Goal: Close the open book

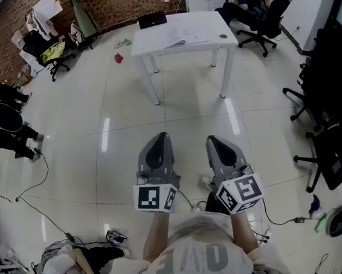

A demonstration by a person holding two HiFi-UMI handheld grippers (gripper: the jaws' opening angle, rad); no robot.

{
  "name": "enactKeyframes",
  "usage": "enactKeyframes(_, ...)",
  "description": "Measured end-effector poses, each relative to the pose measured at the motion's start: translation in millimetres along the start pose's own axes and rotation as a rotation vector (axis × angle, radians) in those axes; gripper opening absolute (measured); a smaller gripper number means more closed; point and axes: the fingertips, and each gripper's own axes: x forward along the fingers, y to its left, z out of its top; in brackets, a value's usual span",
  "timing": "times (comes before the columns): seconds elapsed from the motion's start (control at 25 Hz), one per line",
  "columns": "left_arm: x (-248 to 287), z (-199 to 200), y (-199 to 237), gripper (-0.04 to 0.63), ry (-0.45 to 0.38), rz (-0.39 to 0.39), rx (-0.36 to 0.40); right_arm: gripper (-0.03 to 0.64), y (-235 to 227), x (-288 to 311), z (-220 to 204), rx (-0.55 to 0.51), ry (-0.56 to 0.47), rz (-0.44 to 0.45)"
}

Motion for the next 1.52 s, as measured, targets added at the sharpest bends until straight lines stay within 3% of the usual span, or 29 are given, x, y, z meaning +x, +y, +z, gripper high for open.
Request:
enactKeyframes(0.36, 30.3, -25.8, 21.3, 0.012, 0.009, 0.053, -0.045, 0.002, -22.8, 16.6, -6.9, -0.027, 0.034, -0.013)
enactKeyframes(0.72, 81.9, -6.6, 24.6, 0.011, -0.004, 0.074, -0.003, 0.003, -53.0, 59.3, 11.3, -0.032, 0.024, 0.045)
enactKeyframes(0.92, 97.9, -15.3, 29.7, 0.012, 0.014, 0.098, 0.014, 0.003, -68.6, 74.7, 10.6, 0.006, 0.022, 0.057)
enactKeyframes(1.2, 134.7, -33.5, 13.1, 0.011, 0.021, 0.055, -0.013, 0.004, -116.4, 74.0, 9.5, 0.021, 0.031, -0.02)
enactKeyframes(1.52, 181.1, -67.5, -16.4, 0.012, 0.06, -0.02, 0.007, 0.005, -182.4, 71.8, -10.2, 0.068, 0.038, -0.108)
